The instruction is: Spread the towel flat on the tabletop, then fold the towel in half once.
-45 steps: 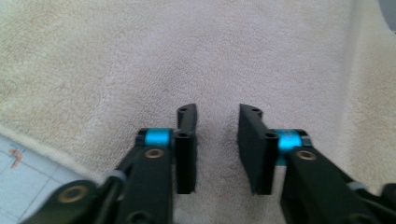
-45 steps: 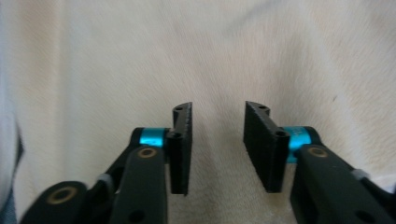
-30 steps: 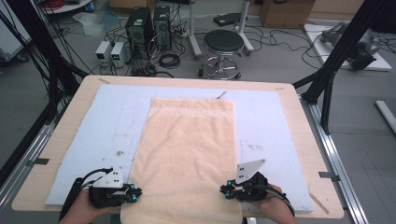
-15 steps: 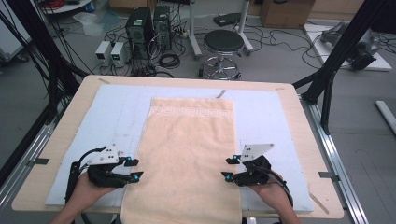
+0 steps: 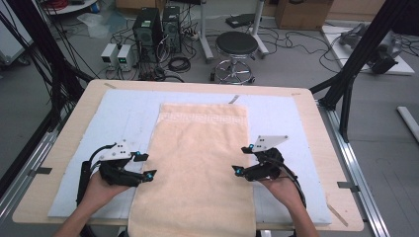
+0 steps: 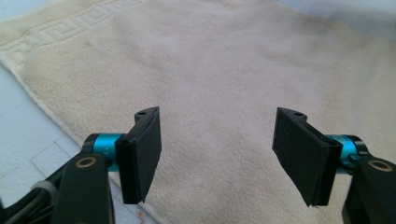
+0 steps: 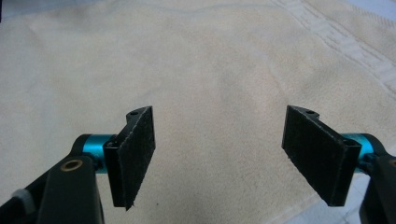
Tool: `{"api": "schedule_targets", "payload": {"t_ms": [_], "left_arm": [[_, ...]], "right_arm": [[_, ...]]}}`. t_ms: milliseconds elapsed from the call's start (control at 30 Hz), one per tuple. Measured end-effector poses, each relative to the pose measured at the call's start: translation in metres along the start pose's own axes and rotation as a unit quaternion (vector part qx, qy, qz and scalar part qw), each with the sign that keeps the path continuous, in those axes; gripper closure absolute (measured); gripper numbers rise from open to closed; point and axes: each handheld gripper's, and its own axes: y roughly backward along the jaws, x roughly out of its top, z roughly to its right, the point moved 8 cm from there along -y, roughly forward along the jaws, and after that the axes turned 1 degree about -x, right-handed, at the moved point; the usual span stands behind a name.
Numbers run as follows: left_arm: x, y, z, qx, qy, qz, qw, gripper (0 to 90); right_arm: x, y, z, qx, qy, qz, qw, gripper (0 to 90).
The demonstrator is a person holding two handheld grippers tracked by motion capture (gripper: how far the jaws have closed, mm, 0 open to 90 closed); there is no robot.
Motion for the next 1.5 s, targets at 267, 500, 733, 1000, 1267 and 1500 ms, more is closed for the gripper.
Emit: {"api": "schedule_targets", "payload": {"t_ms": [267,500,733,1000,1267,1500], "left_arm": [[0.003,-0.003,-0.001,0.001,-0.002,0.003,1.0000,31.6],[0.004,-0.006,-0.003,0.000,0.000,0.001,1.0000,32.0],[0.012,-0.011,-0.017,0.009,0.011,0.003,0.9999,33.1],[0.049,-0.023,-0.053,0.032,0.011,-0.002,0.9994,34.7],[0.052,-0.044,-0.105,0.066,0.050,-0.024,0.9963,37.6],[0.034,-0.073,-0.120,0.082,0.035,-0.053,0.9946,41.2]], "right_arm": [[0.000,-0.002,0.001,0.002,0.007,-0.007,0.9999,25.0],[0.000,-0.004,0.002,0.005,0.008,-0.010,0.9999,25.0],[0.007,-0.007,0.013,-0.005,0.009,-0.015,0.9998,25.0],[0.025,-0.015,0.051,-0.032,0.004,-0.031,0.9990,25.2],[0.043,-0.028,0.096,-0.054,-0.014,-0.043,0.9975,26.1],[0.019,-0.056,0.121,-0.050,-0.053,-0.068,0.9951,29.9]]}}
